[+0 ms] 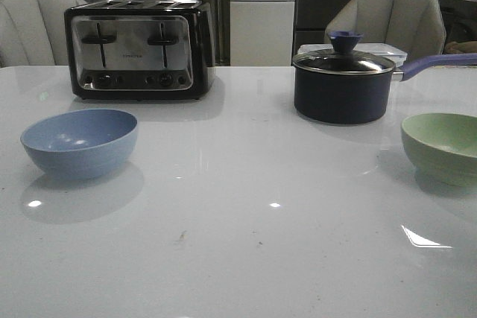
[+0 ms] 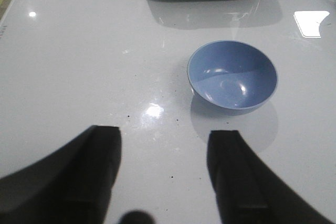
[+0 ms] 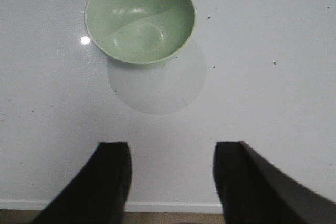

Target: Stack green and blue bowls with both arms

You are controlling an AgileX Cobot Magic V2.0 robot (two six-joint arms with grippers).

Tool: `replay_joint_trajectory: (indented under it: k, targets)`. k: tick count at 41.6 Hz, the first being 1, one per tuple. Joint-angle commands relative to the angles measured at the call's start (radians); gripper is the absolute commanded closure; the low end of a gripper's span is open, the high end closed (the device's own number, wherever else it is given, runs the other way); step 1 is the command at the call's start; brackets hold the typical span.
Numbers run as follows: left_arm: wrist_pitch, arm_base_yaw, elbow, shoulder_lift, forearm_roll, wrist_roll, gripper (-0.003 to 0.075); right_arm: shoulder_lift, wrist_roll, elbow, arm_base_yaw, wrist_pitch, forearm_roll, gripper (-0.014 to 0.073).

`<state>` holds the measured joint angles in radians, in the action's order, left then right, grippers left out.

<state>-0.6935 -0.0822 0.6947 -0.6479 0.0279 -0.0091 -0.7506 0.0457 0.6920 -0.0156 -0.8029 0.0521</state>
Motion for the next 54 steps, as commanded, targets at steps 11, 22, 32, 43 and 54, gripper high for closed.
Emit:
replay_joint_trajectory:
  k: [11,22,32,43,54]
  targets:
    - [0.064,-0.008,0.034,-0.009,-0.006,-0.013,0.0226,-0.155,-0.002,0.079,-0.04,0.105,0.018,0.0043]
    - [0.064,-0.008,0.034,-0.009,-0.006,-0.013,0.0267,-0.408,-0.063,0.227,-0.143,0.064,-0.115,0.0043]
    - [0.064,-0.008,0.034,-0.009,-0.006,-0.013,0.0267,-0.654,-0.149,0.354,-0.201,0.046,-0.244,0.0043]
    - [0.064,-0.008,0.034,-0.009,-0.006,-0.013,0.0267,-0.866,-0.149,0.465,-0.202,0.087,-0.242,0.0043]
    - [0.064,-0.008,0.034,-0.009,-0.008,-0.013,0.0267,-1.009,-0.149,0.564,-0.201,0.106,-0.244,0.0043]
